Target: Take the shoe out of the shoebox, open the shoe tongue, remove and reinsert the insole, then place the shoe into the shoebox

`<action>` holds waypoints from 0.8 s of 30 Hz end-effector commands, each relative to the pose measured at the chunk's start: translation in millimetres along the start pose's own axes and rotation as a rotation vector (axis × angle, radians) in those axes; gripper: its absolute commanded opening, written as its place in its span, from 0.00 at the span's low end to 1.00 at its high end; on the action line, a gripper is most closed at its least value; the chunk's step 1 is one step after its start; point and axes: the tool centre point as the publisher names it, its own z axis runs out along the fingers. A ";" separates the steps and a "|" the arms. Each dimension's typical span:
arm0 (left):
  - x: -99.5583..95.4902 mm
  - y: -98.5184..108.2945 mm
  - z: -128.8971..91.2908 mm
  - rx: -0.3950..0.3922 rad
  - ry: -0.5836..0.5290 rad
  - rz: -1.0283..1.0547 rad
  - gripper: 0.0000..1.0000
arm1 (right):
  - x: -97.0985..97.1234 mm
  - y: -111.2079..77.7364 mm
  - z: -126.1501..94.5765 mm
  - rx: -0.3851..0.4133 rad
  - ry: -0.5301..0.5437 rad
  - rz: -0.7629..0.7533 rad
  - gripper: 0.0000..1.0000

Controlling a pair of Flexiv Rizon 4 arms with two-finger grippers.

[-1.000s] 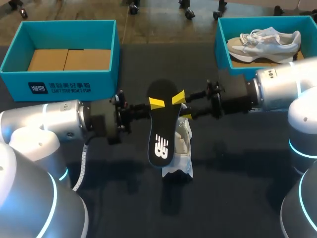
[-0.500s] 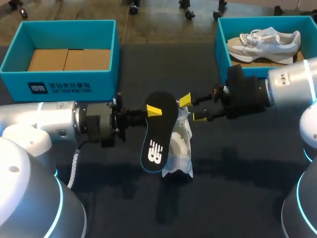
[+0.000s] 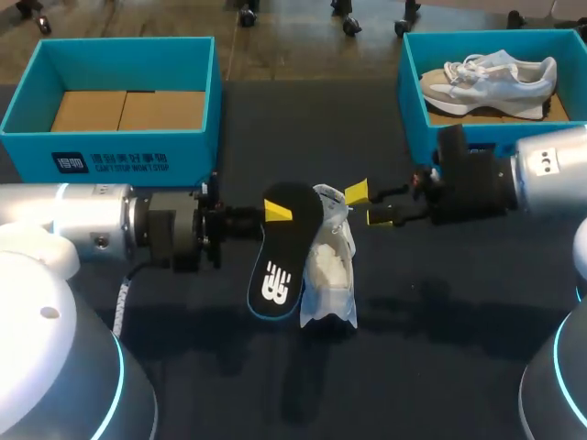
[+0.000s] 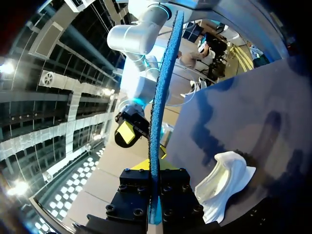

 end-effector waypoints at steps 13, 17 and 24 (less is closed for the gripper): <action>-0.2 -0.3 -0.1 -0.001 0.002 0.001 0.00 | 0.5 -0.5 1.3 -0.001 -0.002 0.001 1.00; -0.2 -0.3 -0.1 -0.001 0.002 0.001 0.00 | 0.5 -0.5 1.3 -0.001 -0.002 0.001 1.00; 7.1 -7.6 -5.4 -0.015 0.039 -0.131 0.00 | -8.6 -4.4 -0.4 -0.001 -0.031 -0.268 1.00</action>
